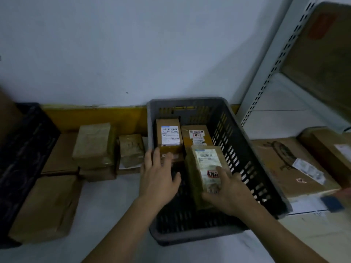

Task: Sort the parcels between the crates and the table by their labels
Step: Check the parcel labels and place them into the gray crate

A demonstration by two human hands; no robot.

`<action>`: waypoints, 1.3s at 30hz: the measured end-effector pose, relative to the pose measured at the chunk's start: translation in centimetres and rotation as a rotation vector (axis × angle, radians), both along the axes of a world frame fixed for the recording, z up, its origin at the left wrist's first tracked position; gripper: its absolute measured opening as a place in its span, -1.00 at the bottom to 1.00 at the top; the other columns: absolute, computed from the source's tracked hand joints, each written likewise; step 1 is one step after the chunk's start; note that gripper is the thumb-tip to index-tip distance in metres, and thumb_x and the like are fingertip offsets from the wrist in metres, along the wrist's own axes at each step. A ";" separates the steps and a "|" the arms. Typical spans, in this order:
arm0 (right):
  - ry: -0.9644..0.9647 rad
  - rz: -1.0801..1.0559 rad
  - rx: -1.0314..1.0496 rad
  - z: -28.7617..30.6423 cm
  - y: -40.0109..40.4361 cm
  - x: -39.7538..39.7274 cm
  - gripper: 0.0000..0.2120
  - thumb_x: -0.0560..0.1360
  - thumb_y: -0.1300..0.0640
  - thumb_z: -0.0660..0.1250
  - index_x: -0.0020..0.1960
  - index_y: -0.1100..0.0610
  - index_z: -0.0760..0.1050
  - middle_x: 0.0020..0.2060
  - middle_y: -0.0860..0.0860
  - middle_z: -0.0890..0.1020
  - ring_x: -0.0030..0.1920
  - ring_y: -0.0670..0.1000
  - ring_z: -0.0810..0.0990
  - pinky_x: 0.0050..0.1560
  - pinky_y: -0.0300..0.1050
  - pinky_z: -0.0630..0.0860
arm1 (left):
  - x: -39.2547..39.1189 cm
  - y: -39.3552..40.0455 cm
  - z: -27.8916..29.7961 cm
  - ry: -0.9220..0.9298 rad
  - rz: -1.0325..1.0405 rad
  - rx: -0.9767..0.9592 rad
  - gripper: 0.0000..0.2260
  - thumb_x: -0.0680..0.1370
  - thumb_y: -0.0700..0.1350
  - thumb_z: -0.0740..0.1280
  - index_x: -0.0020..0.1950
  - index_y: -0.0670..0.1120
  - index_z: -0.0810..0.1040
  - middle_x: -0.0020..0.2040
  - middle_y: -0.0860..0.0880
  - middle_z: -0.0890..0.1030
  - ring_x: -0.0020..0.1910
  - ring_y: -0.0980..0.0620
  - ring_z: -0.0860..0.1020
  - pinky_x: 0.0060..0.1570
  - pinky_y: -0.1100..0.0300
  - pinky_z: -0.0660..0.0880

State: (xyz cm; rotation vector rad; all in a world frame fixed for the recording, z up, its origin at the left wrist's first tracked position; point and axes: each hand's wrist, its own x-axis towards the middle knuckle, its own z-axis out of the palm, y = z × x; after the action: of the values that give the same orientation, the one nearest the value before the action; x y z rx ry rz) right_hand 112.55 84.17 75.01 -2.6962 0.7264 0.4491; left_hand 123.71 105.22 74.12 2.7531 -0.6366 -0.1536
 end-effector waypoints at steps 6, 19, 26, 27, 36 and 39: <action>0.119 0.073 0.026 -1.4 -1.1 0.6 0.15 0.35 -0.60 0.24 0.73 -0.03 -0.04 0.56 0.18 0.28 0.47 0.22 0.38 0.44 0.04 0.46 | -0.3 -0.2 -0.2 -0.042 0.044 0.032 -0.35 0.66 0.24 0.20 0.69 0.03 0.15 0.72 -0.12 0.05 0.70 -0.17 -0.15 0.61 -0.19 0.21; 0.339 0.154 0.169 -4.5 7.4 5.9 0.23 0.41 -0.60 0.30 0.73 -0.07 -0.31 0.56 0.23 0.02 0.56 0.35 0.27 0.51 0.11 0.40 | -0.6 -0.1 0.0 -0.034 0.115 -0.101 -0.37 0.68 0.12 0.26 0.71 -0.03 0.17 0.74 -0.11 0.00 0.71 -0.11 -0.11 0.64 -0.06 0.18; 0.549 0.283 0.189 -6.1 7.3 6.6 0.11 0.65 -0.26 0.34 0.68 0.04 -0.50 0.67 0.38 -0.18 0.64 0.39 0.18 0.56 0.11 0.32 | -0.7 -0.1 0.0 -0.036 0.112 -0.115 -0.39 0.68 0.11 0.25 0.70 -0.01 0.18 0.74 -0.09 0.01 0.71 -0.08 -0.14 0.61 -0.02 0.22; 0.548 0.294 0.151 -6.3 7.2 6.7 0.07 0.68 -0.16 0.33 0.68 0.08 -0.50 0.65 0.43 -0.11 0.59 0.41 0.27 0.51 0.10 0.37 | -0.7 -0.1 0.0 -0.034 0.114 -0.117 -0.39 0.68 0.11 0.25 0.70 -0.01 0.19 0.74 -0.09 0.01 0.72 -0.07 -0.14 0.61 -0.03 0.23; 0.544 0.582 -0.149 -7.2 6.6 8.3 0.07 0.57 -0.44 0.31 0.73 -0.05 -0.28 0.55 0.35 0.27 0.45 0.36 0.44 0.31 0.27 0.53 | -0.7 -0.2 0.0 -0.037 0.109 -0.073 -0.38 0.69 0.13 0.22 0.72 0.01 0.14 0.75 -0.08 -0.04 0.72 -0.08 -0.17 0.61 -0.09 0.26; 0.540 0.608 -0.261 -7.4 6.7 8.0 0.05 0.56 -0.52 0.20 0.73 -0.08 -0.31 0.60 0.35 0.23 0.53 0.41 0.33 0.40 0.35 0.41 | -0.8 -0.4 -0.2 -0.069 0.090 0.012 -0.35 0.69 0.16 0.21 0.73 0.01 0.09 0.75 -0.11 -0.08 0.72 -0.15 -0.18 0.63 -0.20 0.20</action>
State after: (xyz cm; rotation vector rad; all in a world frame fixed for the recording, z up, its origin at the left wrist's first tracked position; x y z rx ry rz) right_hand 120.54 90.82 67.62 -3.0370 0.0467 1.3450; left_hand 122.89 104.84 73.96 2.8033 -0.5291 -0.0428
